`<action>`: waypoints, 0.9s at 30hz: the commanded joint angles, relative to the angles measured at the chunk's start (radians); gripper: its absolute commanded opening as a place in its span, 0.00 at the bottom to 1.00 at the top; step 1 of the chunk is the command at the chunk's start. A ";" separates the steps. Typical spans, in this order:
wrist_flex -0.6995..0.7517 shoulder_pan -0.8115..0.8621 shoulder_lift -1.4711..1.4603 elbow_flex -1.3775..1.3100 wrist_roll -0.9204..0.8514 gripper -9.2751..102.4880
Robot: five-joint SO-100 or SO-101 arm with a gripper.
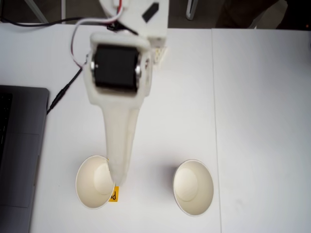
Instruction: Pickup cup and make a pile of cup.
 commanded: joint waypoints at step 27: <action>0.440 0.175 -0.270 -0.087 -0.009 0.03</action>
